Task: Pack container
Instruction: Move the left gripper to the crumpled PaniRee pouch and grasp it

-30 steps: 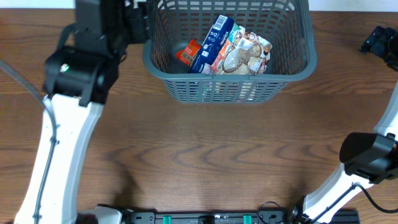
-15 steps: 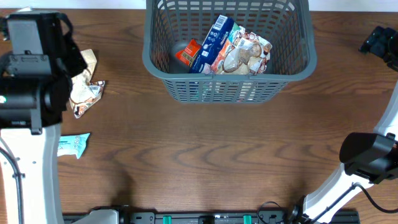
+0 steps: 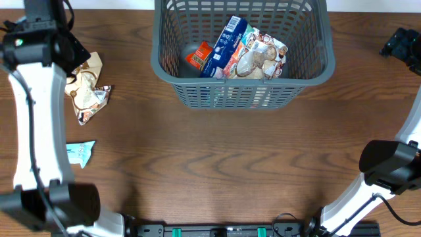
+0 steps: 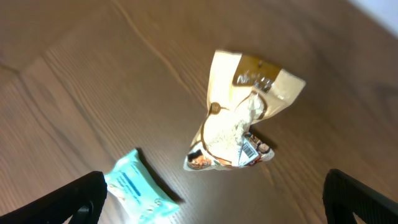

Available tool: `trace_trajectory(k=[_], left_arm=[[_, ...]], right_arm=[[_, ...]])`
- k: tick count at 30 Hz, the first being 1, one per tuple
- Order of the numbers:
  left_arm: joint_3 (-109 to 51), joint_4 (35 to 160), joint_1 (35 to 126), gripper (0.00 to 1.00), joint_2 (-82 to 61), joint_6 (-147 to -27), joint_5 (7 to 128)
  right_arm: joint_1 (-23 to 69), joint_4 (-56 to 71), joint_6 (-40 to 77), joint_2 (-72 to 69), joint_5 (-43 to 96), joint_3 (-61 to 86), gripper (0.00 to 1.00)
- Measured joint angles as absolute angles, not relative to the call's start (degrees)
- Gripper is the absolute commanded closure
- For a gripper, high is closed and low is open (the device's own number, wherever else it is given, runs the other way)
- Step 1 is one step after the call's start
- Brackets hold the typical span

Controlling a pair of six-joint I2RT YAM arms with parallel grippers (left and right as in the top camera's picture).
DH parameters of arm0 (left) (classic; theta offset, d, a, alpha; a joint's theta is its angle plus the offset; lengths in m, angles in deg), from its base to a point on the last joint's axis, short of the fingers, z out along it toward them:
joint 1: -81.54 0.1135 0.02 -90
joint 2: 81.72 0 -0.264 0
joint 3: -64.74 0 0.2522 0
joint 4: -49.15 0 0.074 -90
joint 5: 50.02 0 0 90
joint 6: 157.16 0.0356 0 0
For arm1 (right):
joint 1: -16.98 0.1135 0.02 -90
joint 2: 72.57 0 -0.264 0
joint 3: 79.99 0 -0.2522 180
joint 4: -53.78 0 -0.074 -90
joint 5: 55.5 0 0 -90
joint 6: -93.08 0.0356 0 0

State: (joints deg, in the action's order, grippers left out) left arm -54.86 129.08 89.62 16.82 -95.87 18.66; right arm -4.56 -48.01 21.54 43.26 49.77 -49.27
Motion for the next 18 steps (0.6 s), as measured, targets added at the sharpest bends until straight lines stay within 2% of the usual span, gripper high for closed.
trace_trajectory(k=[10, 18], left_arm=[[-54.9, 127.8, 94.3, 0.01, 27.0, -100.8, 26.0], [-54.9, 128.1, 97.6, 0.01, 30.0, -98.6, 32.8]], right_arm=[[-4.5, -48.0, 21.5, 43.3, 49.7, -49.3, 0.01], [-4.5, -48.0, 21.5, 43.3, 49.7, -49.3, 0.01]])
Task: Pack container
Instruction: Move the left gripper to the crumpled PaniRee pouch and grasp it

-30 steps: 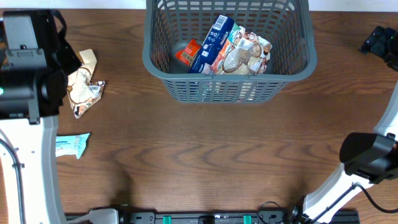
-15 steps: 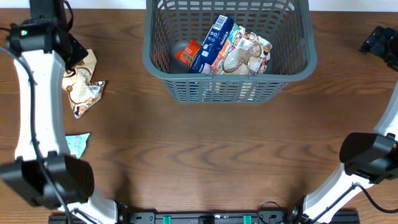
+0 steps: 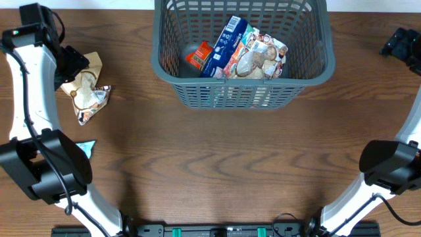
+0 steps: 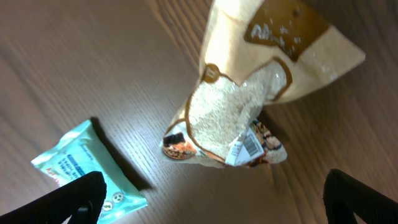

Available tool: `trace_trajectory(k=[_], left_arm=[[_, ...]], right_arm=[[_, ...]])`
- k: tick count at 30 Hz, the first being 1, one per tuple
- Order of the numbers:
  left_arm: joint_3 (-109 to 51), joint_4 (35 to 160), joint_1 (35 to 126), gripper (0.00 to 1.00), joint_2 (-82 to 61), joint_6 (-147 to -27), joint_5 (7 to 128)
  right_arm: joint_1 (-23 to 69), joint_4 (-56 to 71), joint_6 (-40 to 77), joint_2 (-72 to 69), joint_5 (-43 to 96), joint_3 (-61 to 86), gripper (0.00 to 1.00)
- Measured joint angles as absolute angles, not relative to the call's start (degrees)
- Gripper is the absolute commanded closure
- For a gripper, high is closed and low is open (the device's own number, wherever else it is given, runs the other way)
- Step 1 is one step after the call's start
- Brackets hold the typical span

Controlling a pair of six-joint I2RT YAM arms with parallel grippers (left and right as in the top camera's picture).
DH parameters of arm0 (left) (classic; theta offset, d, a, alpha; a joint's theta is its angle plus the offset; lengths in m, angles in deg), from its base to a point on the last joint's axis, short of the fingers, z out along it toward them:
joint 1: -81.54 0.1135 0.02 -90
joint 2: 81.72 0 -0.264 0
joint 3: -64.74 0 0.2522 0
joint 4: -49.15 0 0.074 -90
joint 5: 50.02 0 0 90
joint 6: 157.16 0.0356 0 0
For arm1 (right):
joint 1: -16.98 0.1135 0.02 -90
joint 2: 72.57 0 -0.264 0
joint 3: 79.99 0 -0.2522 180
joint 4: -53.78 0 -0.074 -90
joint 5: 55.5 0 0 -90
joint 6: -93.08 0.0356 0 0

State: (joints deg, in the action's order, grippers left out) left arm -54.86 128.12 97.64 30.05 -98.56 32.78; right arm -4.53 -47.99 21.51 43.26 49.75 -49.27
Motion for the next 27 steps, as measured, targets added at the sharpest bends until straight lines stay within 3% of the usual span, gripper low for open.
trace_trajectory(k=[27], left_arm=[[-54.9, 126.4, 97.8, 0.01, 47.3, -84.4, 37.1]], right_arm=[[-4.5, -48.0, 21.5, 43.3, 49.7, -49.3, 0.01]])
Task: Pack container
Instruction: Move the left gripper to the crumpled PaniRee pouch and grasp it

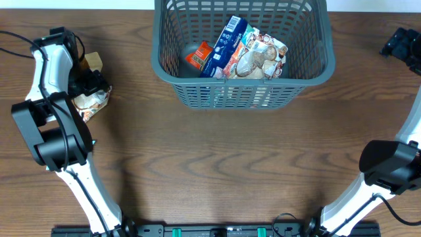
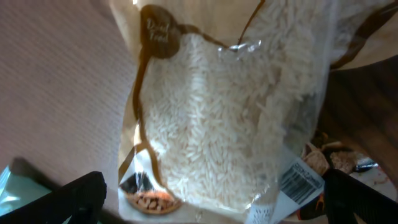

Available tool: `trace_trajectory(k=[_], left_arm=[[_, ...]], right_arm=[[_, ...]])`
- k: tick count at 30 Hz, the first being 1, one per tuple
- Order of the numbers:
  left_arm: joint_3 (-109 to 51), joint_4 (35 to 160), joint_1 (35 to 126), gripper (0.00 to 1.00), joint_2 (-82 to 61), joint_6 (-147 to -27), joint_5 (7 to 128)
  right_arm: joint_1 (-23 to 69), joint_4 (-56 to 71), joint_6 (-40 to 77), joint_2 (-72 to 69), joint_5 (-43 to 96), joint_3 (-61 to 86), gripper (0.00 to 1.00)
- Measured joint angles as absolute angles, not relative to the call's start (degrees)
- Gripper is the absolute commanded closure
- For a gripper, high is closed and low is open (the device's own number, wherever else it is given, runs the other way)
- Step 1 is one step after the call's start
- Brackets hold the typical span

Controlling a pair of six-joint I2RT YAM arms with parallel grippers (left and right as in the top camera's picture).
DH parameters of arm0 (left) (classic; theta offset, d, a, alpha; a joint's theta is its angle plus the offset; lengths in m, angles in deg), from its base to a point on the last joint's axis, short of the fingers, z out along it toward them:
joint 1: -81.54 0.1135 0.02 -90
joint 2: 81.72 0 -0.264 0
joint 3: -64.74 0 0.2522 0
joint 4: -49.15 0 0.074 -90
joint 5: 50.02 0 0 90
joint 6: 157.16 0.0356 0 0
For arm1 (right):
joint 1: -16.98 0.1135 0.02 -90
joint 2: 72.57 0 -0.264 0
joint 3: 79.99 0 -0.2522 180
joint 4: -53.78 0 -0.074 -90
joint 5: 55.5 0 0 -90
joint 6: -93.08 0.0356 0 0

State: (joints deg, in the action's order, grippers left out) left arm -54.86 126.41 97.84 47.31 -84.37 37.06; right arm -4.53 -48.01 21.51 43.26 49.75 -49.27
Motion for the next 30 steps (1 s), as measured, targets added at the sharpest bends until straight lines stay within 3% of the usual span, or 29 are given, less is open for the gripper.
trace_trajectory(k=[30], left_arm=[[-54.9, 117.3, 100.7, 0.01, 47.3, -81.8, 37.7]], right_arm=[[-4.6, -48.0, 21.5, 43.3, 49.7, -49.3, 0.01]])
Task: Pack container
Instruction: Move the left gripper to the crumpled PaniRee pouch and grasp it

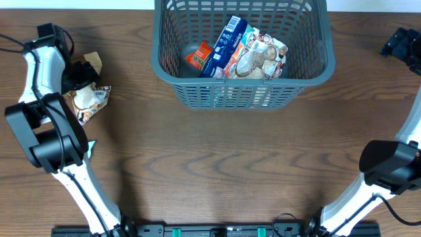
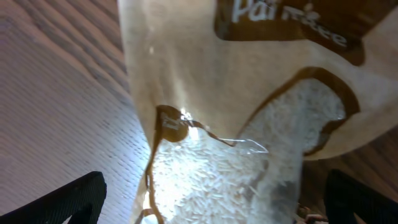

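A beige rice bag [image 2: 249,124] with a brown label and a clear window fills the left wrist view; overhead it lies at the table's far left [image 1: 93,63]. My left gripper [image 2: 214,208] is open and low over it, with one dark finger [image 2: 68,199] on each side of the bag. A crumpled printed snack packet [image 1: 89,102] lies against the bag's near side. The grey mesh basket [image 1: 243,89] stands at the back centre. My right gripper [image 1: 402,43] is far off at the back right edge, its jaws too small to read.
Inside the basket lie a blue box [image 1: 227,43], an orange packet [image 1: 199,56] and a patterned bag [image 1: 260,56]. Both arms' bases stand at the table's near edge. My left arm [image 1: 39,99] runs along the left side.
My left gripper, still open, has shifted toward the bag's top end. The wrist view showed the rice window and barcode; it now shows the brown label and the window's upper part.
My left gripper was open high above the rice bag, with a teal packet to one side in its view. Then it was lower, and later close over the rice window. Now it straddles the bag near its label. The basket and right arm have stayed put.
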Available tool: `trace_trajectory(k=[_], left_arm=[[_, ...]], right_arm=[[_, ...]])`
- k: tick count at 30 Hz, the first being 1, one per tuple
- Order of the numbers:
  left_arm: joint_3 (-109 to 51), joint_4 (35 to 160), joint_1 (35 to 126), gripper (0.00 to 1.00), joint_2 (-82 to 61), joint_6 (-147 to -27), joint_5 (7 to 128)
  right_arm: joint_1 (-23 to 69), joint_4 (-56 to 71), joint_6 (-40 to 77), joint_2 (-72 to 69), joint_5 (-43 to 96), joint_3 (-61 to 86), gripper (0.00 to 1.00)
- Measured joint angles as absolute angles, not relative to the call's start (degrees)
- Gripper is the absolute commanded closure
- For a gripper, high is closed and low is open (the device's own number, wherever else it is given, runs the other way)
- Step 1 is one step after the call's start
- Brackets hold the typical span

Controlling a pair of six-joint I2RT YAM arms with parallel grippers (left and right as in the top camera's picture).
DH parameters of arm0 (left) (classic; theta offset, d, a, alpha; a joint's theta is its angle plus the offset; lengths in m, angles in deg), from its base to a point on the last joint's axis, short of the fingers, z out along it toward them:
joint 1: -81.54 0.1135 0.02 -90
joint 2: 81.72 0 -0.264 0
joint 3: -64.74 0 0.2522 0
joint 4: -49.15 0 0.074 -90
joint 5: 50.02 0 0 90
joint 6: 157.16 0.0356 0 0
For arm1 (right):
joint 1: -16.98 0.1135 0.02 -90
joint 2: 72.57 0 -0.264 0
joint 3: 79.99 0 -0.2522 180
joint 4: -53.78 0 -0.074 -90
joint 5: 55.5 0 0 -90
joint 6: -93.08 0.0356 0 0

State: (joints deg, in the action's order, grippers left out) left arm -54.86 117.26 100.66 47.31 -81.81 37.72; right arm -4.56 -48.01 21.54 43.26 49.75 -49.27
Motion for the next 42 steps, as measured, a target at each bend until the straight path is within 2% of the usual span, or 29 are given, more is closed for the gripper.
trace_trajectory(k=[34, 35, 36, 39, 41, 42], left_arm=[[-46.8, 112.4, 101.2, 0.01, 46.9, -80.6, 40.5], [-46.6, 112.2, 101.2, 0.04, 46.8, -80.6, 40.7], [-46.4, 112.0, 101.2, 0.24, 46.7, -80.6, 40.9], [-46.3, 111.9, 101.2, 0.60, 46.7, -80.5, 41.3], [-46.2, 111.9, 101.0, 0.92, 46.7, -80.4, 41.1], [-46.2, 112.0, 101.0, 0.94, 46.7, -80.4, 40.8]], right_arm=[[-4.6, -48.0, 21.5, 43.3, 49.7, -49.3, 0.01], [-4.5, -48.0, 21.5, 43.3, 49.7, -49.3, 0.01], [-4.5, -48.0, 21.5, 43.3, 49.7, -49.3, 0.01], [-4.5, -48.0, 21.5, 43.3, 49.7, -49.3, 0.01], [-4.6, -48.0, 21.5, 43.3, 49.7, -49.3, 0.01], [-4.5, -48.0, 21.5, 43.3, 49.8, -49.3, 0.01]])
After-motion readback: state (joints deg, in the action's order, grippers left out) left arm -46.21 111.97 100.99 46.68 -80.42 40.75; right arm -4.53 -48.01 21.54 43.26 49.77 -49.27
